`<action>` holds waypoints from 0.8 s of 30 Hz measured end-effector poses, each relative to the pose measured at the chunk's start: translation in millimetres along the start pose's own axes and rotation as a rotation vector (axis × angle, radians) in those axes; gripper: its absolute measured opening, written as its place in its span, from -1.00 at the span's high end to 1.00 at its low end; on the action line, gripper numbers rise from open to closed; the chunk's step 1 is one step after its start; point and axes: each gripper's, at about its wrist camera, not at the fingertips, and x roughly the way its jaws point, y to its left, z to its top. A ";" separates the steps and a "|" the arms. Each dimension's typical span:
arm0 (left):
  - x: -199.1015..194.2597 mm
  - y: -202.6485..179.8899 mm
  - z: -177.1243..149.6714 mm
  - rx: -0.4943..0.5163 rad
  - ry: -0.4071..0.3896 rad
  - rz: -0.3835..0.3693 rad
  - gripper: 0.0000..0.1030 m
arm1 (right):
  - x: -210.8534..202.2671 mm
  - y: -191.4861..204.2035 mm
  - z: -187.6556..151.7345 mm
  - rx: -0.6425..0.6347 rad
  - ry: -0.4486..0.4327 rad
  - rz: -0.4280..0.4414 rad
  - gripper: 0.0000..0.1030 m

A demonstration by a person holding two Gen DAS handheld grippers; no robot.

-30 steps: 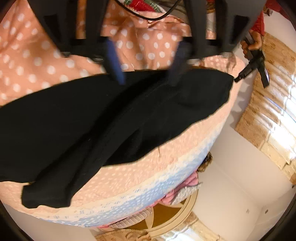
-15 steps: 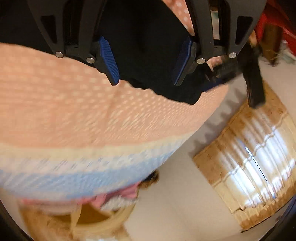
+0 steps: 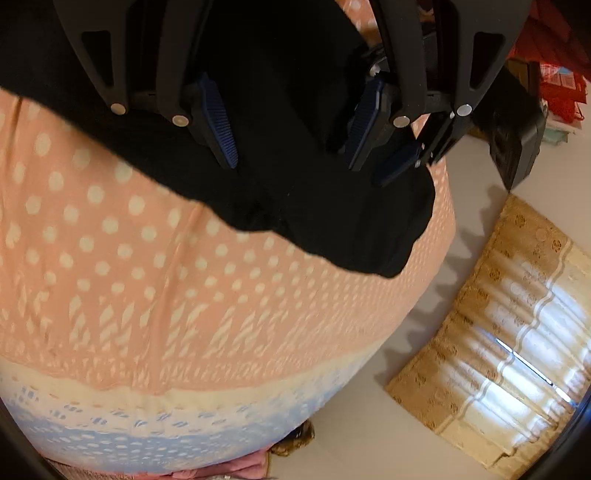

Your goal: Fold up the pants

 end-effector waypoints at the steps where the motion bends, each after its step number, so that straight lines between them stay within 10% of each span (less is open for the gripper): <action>1: 1.7 -1.4 -1.3 0.003 -0.005 0.003 -0.41 | 1.8 0.1 0.9 0.000 0.010 0.001 -0.20; 12: 9.4 -5.8 -1.6 -0.001 -0.014 -0.003 -0.44 | 40.3 14.3 28.0 0.052 0.047 0.133 -0.27; 24: 9.0 -11.0 -6.2 0.011 -0.022 0.011 -0.45 | 44.1 -71.6 69.3 0.378 0.043 0.414 -0.03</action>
